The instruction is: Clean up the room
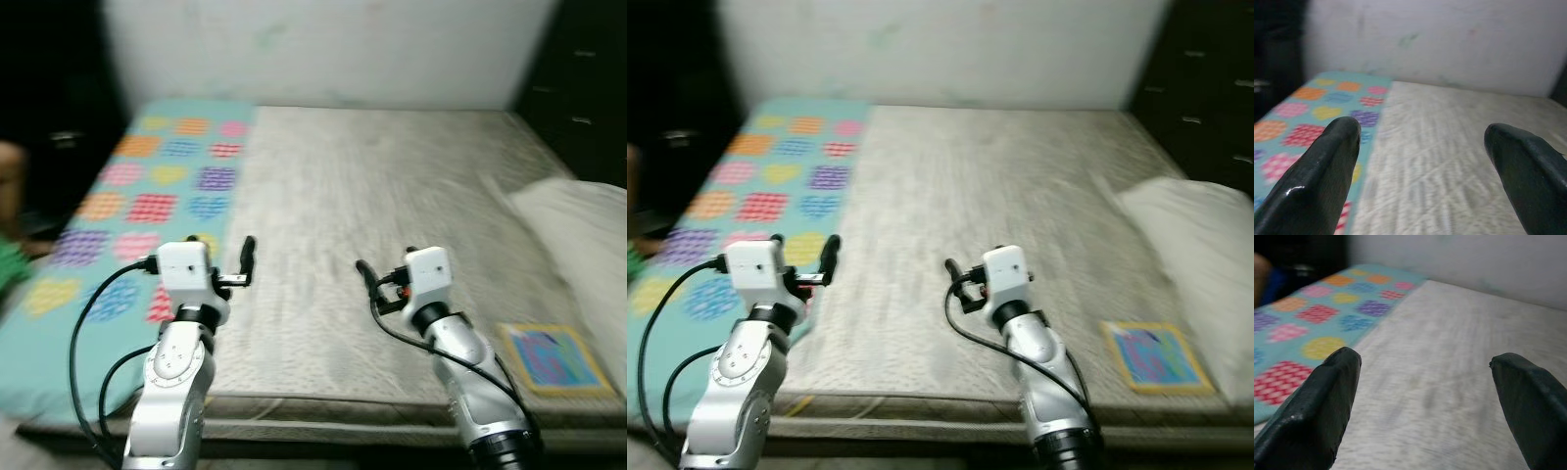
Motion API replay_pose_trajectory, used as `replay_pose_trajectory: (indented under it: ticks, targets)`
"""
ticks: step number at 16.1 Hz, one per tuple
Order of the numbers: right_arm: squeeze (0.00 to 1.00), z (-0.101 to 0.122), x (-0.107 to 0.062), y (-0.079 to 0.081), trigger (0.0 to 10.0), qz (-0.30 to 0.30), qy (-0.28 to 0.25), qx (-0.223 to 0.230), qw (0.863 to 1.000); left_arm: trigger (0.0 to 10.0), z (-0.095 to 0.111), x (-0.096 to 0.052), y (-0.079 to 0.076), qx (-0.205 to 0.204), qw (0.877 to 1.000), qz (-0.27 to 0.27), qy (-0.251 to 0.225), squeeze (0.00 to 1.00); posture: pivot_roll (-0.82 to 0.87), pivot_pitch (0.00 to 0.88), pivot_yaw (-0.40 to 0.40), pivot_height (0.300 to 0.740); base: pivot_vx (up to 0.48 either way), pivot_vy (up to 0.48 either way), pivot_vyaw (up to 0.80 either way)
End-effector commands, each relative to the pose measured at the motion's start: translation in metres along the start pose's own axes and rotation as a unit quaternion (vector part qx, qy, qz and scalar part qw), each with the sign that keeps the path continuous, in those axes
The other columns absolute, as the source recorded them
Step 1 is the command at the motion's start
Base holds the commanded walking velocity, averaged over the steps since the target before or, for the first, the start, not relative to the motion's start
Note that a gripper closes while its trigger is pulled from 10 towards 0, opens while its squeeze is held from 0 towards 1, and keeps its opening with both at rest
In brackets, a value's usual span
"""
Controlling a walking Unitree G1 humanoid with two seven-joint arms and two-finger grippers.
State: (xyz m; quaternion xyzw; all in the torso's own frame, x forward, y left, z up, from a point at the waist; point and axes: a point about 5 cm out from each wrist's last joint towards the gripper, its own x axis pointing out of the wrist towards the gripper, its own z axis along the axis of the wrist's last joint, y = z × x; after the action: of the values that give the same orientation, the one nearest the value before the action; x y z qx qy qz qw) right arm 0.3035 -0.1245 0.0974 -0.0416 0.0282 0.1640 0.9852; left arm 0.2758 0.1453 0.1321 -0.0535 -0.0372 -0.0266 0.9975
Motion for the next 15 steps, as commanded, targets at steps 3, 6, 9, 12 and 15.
replay_pose_trajectory:
  ticks: [3,6,9,12,15]
  targets:
    - [0.00,0.007,-0.009,-0.008,10.0,-0.010,-0.018,-0.002,1.000,10.0,-0.012,-0.014,0.009,0.022,0.999,0.013,0.026,0.00,-0.12,0.020,-0.007,0.740,0.000,0.000,0.42]
    - [0.00,0.004,-0.027,-0.022,10.0,-0.048,-0.015,-0.033,0.998,10.0,-0.029,-0.035,0.028,0.026,0.997,0.030,0.065,0.00,-0.12,0.019,-0.006,0.740,0.000,0.000,0.00]
    - [0.00,-0.005,-0.045,-0.040,10.0,-0.075,0.014,-0.067,0.995,10.0,-0.028,-0.038,0.037,0.045,0.996,0.023,0.070,0.00,-0.12,0.017,-0.011,0.740,0.000,0.000,0.00]
    - [0.00,-0.006,-0.046,-0.045,10.0,-0.090,0.017,-0.059,0.994,10.0,-0.029,-0.036,0.039,0.048,0.996,0.016,0.075,0.00,-0.13,0.014,-0.007,0.740,0.000,0.000,0.00]
    - [0.00,-0.006,-0.045,-0.044,10.0,-0.102,0.015,-0.046,0.994,10.0,-0.033,-0.036,0.036,0.030,0.996,0.017,0.079,0.00,-0.13,0.012,-0.006,0.740,0.000,0.000,0.00]
